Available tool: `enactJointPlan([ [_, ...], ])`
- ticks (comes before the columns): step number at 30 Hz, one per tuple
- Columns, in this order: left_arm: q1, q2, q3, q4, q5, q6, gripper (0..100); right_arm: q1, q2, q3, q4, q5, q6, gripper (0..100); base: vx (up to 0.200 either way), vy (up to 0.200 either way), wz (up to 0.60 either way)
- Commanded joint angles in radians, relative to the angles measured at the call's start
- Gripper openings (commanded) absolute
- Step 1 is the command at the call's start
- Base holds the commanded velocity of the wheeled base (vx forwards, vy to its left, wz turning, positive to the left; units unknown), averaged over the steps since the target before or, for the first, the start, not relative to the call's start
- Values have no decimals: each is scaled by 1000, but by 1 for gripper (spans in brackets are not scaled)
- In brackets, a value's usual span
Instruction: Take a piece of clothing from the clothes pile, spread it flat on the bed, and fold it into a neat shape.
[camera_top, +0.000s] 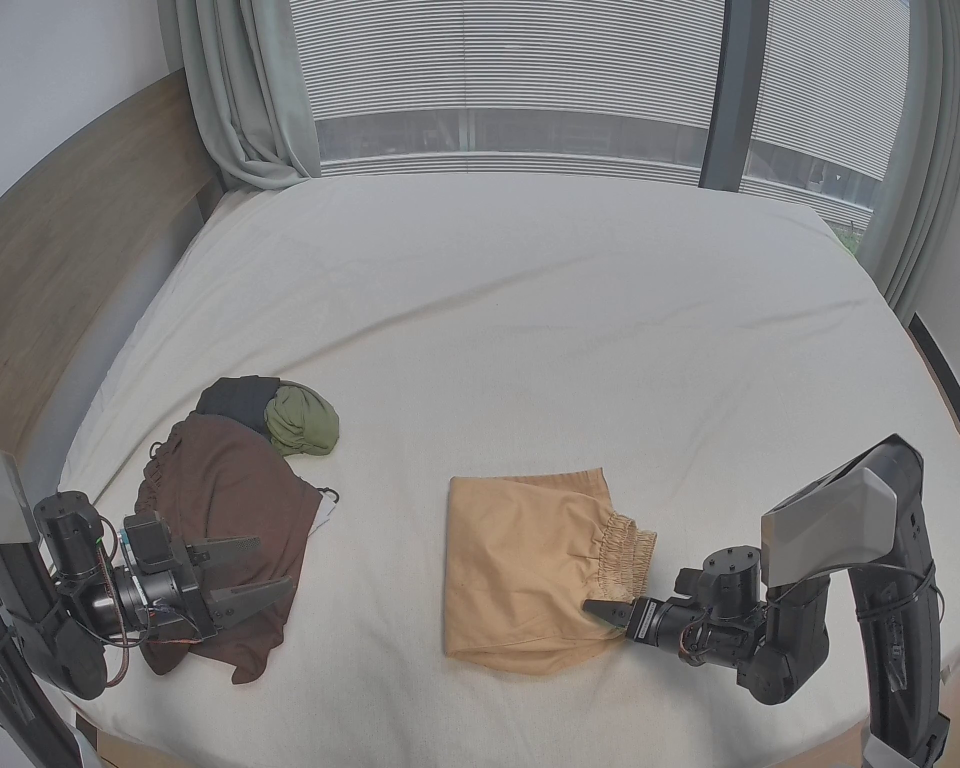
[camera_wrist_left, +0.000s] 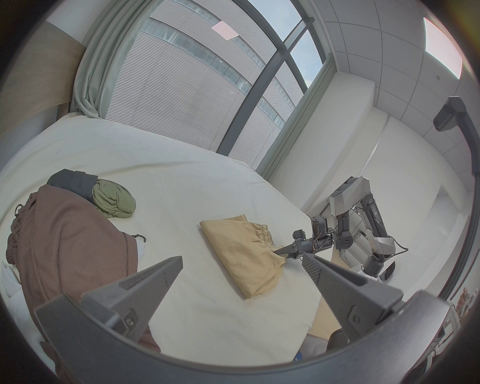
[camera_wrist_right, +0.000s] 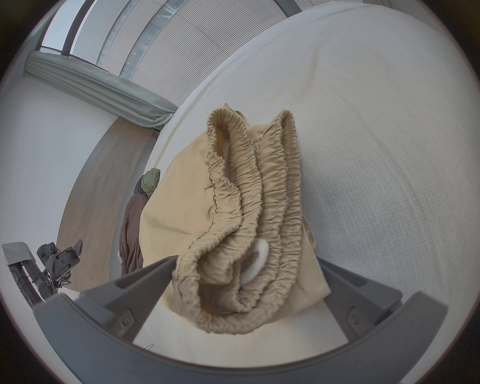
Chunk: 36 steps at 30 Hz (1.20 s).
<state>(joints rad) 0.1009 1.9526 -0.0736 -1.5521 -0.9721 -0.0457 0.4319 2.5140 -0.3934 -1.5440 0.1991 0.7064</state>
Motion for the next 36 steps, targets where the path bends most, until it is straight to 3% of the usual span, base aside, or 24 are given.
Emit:
enactJointPlan([
  [1,0,2,0,0,1,0,100,2,11,-2,1,-1,1,100,0,0,0],
  [2,2,2,0,0,0,0,100,2,11,-2,1,-3,1,100,0,0,0],
  [3,2,2,0,-2,0,0,100,2,12,-2,1,-1,1,0,0,0,0],
  [17,25,0,-8,-2,-14,0,100,27,-8,7,-2,2,5,0,0,0,0],
  [36,46,-4,-3,-2,-42,0,100,156,-437,44,2,9,-5,0,0,0,0],
])
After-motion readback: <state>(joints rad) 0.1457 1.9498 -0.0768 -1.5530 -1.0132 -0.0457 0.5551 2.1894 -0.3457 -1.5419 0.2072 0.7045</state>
